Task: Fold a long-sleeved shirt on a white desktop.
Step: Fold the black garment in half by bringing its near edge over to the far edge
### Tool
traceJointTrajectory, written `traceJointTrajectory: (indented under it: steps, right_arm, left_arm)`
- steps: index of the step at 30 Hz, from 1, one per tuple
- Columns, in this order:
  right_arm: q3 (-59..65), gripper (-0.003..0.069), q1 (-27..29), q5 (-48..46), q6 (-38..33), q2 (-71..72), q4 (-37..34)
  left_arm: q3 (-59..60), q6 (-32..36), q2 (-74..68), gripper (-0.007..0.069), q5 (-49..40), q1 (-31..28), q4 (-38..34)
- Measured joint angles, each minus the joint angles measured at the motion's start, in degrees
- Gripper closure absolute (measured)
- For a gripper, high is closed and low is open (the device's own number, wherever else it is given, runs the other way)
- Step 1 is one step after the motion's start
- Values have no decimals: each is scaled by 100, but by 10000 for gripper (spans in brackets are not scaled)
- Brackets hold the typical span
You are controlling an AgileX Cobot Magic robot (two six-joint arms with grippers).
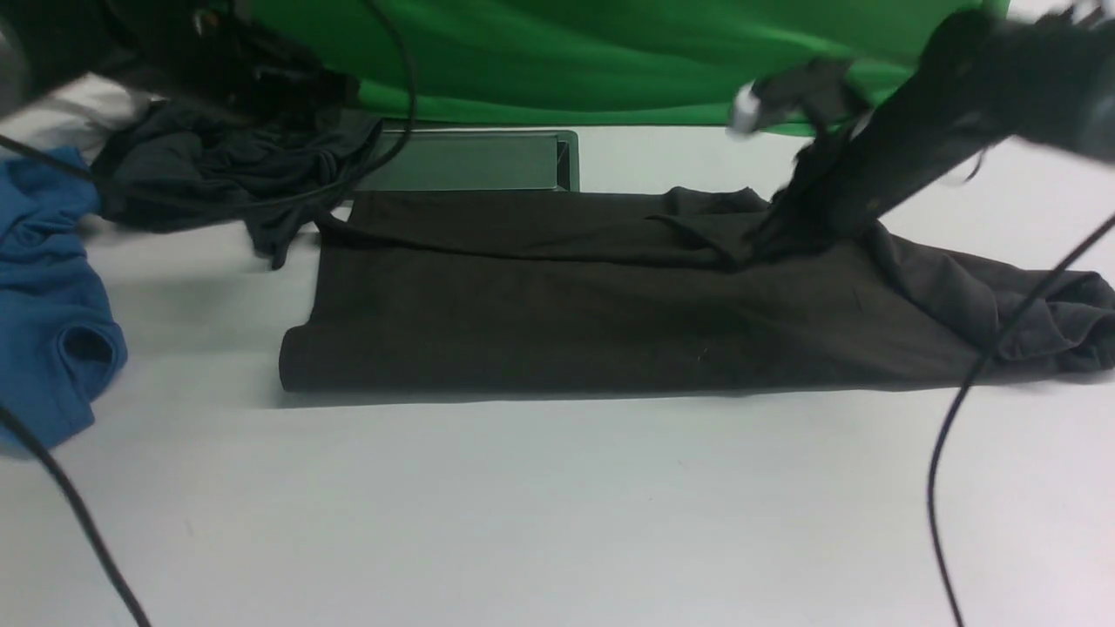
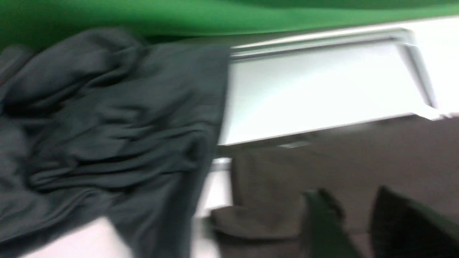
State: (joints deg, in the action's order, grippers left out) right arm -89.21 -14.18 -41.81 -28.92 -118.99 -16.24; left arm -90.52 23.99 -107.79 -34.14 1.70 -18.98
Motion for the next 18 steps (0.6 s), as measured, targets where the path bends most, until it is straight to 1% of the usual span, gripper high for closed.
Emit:
traceJointTrajectory:
  steps: [1, 2, 4, 5, 7, 8, 11, 14, 15, 18]
  right_arm:
    - [0, 641, 0, 19, -4, -25, -6]
    - [0, 642, 0, 173, -17, -190, -54]
    - [0, 643, 0, 457, -27, -419, -103]
    - [0, 643, 0, 481, -27, -436, -112]
    - [0, 643, 0, 773, -73, -565, -157]
    - [0, 643, 0, 806, -85, -568, -157]
    - [-2, 643, 0, 1448, -148, -701, -201]
    - [-2, 643, 0, 1864, -153, -783, -216]
    - [-2, 643, 0, 2226, -153, -842, -216]
    - [-2, 643, 0, 2743, -153, -930, -210]
  left_arm:
    - [-1, 35, 25, 513, -33, 17, -21]
    - [55, 326, 195, 568, -97, 169, -112]
    - [246, 813, 355, 605, -111, 401, -323]
    - [246, 848, 366, 606, -111, 421, -342]
    - [535, 1105, 452, 607, -110, 694, -500]
    - [575, 1128, 458, 607, -110, 714, -500]
    - [919, 1230, 483, 607, -36, 1091, -530]
    - [1064, 1336, 489, 607, 19, 1264, -536]
    - [1123, 1414, 489, 607, 44, 1366, -536]
    - [1167, 1516, 496, 607, 61, 1501, -531]
